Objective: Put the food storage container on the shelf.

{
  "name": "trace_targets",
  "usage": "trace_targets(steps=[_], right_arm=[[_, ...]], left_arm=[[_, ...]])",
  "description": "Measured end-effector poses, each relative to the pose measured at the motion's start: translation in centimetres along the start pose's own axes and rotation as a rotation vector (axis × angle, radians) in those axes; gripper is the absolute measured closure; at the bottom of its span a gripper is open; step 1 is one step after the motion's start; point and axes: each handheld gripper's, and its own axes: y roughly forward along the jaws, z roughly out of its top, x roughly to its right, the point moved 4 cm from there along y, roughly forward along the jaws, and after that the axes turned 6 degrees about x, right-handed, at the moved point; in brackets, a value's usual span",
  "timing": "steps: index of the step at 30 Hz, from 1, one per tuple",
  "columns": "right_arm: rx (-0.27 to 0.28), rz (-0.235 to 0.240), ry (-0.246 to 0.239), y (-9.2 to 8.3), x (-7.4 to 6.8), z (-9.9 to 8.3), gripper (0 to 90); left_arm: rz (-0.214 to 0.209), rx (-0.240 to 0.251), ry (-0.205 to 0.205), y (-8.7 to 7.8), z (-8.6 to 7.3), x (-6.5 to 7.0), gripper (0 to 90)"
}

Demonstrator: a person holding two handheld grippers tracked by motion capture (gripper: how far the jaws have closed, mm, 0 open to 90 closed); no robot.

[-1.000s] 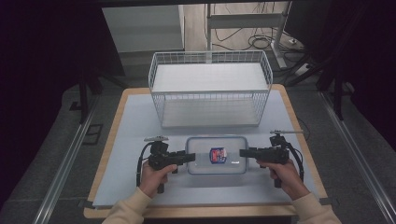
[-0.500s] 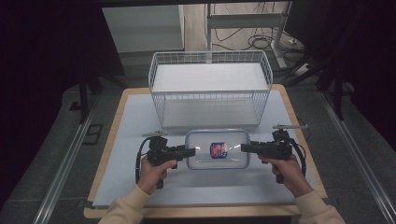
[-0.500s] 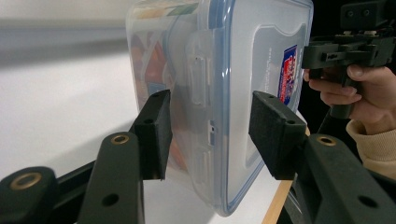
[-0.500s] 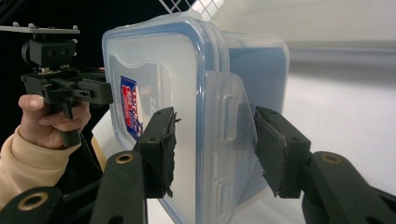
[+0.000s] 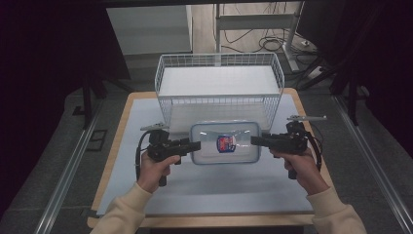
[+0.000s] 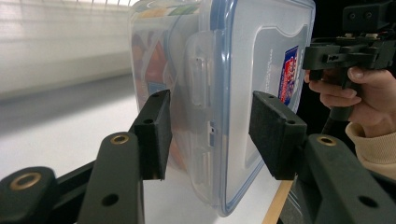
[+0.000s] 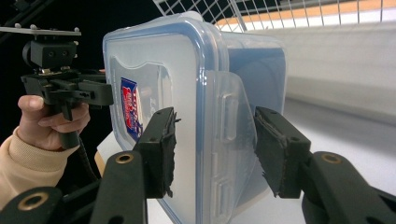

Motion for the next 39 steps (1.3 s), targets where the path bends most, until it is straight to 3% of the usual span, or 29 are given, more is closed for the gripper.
trace_targets(steps=[14, 28, 39], right_arm=[[0.041, -0.001, -0.044, -0.3, -1.2, 3.4, 50.0], [0.085, -0.001, -0.077, -0.4, -2.0, 6.9, 50.0], [0.109, 0.003, -0.074, -0.4, -1.7, 9.0, 50.0]], left_arm=[[-0.001, 0.032, 0.015, -0.5, 3.3, 0.8, 50.2], [0.017, 0.055, 0.062, -0.8, 7.1, 1.6, 49.1], [0.001, 0.061, 0.072, -0.4, 9.6, 1.4, 49.8]])
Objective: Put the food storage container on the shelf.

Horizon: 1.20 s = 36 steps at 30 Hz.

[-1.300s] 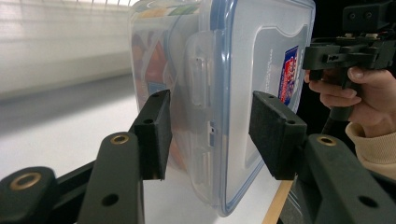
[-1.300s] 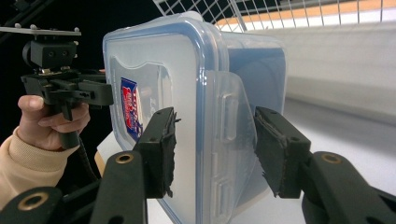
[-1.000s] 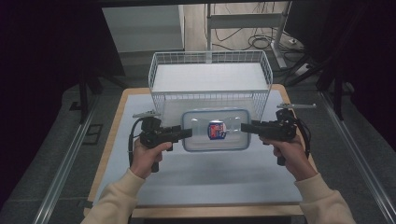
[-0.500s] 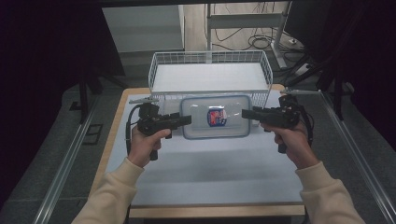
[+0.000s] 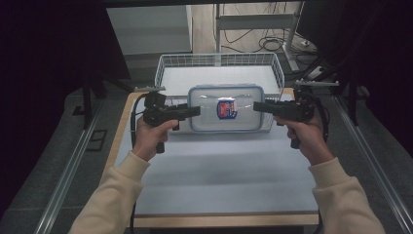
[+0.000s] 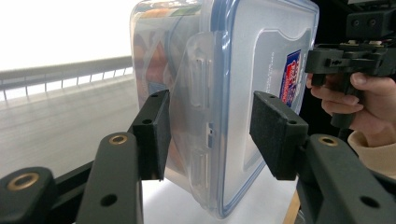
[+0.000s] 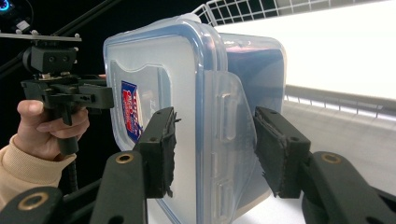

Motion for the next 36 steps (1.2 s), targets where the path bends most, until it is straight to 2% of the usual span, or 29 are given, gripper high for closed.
trace_targets(steps=[12, 26, 29, 36], right_arm=[[0.022, -0.010, 0.005, 1.0, 1.2, 2.9, 50.1], [0.017, -0.019, 0.004, 2.2, 1.6, 4.6, 50.1], [0.014, -0.020, 0.011, 2.4, 1.8, 5.0, 50.1], [0.015, -0.027, 0.023, 3.4, 2.7, 6.4, 50.1]], left_arm=[[-0.011, 0.001, -0.010, 1.2, 2.9, -1.3, 49.9], [-0.022, 0.012, -0.021, 1.6, 4.4, -2.7, 49.9], [-0.021, 0.013, -0.034, 1.8, 5.0, -2.9, 49.9], [-0.022, 0.002, -0.035, 2.6, 6.7, -4.1, 49.8]])
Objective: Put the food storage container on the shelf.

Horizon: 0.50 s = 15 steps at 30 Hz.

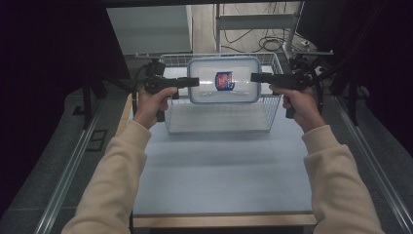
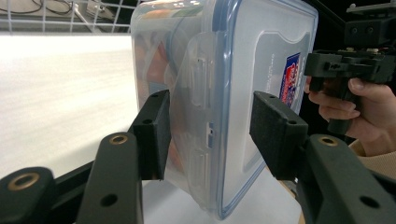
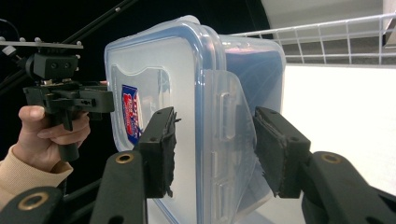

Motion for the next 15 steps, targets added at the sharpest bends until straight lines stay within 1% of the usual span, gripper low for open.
trace_targets(steps=[2, 3, 4, 6, 7, 11, 12, 15], right_arm=[[0.000, -0.003, -0.001, 0.3, 0.3, 0.4, 50.1], [0.002, -0.005, 0.005, 0.6, 0.5, 0.7, 50.1], [0.000, -0.007, 0.006, 0.7, 0.6, 0.9, 50.1], [0.002, -0.007, 0.003, 1.1, 0.9, 1.3, 50.1], [0.000, -0.006, 0.007, 1.2, 1.0, 1.5, 50.1], [-0.004, -0.011, 0.025, 2.1, 1.7, 2.0, 50.0], [-0.011, -0.011, 0.037, 2.3, 1.9, 2.0, 50.0], [-0.020, -0.016, 0.045, 2.9, 2.3, 1.9, 50.0]], left_arm=[[0.000, 0.000, 0.000, 0.1, 0.3, -0.2, 49.7], [0.001, 0.001, -0.001, 0.4, 0.9, -0.6, 49.7], [0.001, 0.003, -0.003, 0.5, 1.1, -0.7, 49.7], [0.001, 0.003, 0.006, 0.6, 1.5, -1.2, 49.7], [0.003, 0.007, -0.005, 0.7, 1.6, -1.3, 49.7], [0.008, 0.002, -0.020, 1.1, 2.0, -2.3, 49.6], [0.011, -0.001, -0.025, 1.2, 2.0, -2.5, 49.5], [0.018, -0.008, -0.035, 1.5, 2.0, -3.1, 49.1]])
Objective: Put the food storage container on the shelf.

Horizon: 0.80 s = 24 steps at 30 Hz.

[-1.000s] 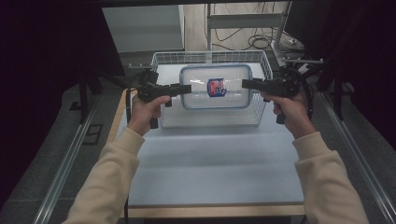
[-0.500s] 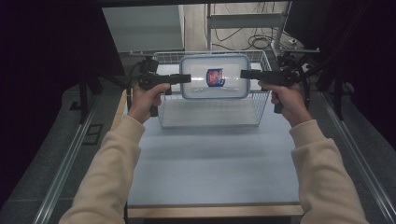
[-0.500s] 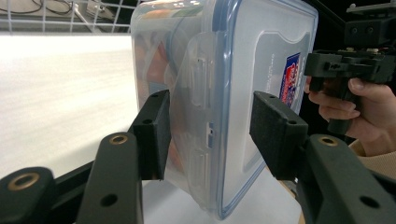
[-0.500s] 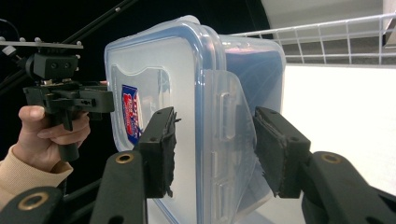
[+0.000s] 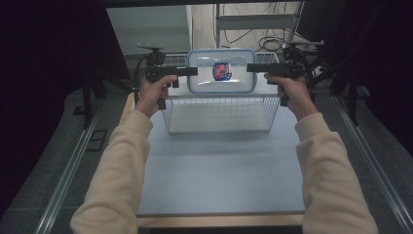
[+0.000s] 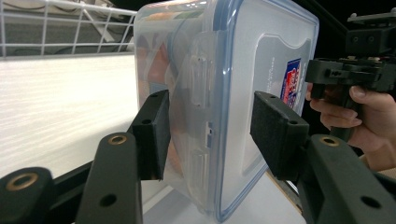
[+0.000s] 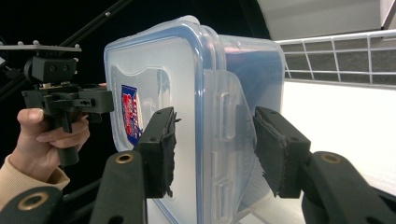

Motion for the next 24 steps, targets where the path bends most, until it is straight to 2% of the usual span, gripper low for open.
trace_targets(steps=[6, 10, 11, 16, 24], right_arm=[[-0.019, -0.015, 0.027, 0.8, 0.9, -0.1, 49.2], [-0.024, -0.014, 0.055, 1.0, 1.4, 0.1, 49.0], [-0.022, -0.013, 0.059, 1.1, 1.5, 0.2, 48.9], [-0.028, -0.043, 0.138, 1.7, 2.2, 0.7, 48.1], [-0.031, -0.079, 0.200, 2.5, 2.9, 1.1, 47.6]], left_arm=[[0.017, -0.013, -0.019, 0.6, 0.0, -0.5, 48.7], [0.024, -0.020, -0.043, 0.9, 0.4, -0.7, 48.5], [0.026, -0.016, -0.060, 1.1, 0.5, -0.7, 48.4], [0.038, -0.020, -0.106, 1.6, 0.9, -1.3, 47.3], [0.045, -0.018, -0.152, 2.5, 1.3, -2.2, 44.3]])
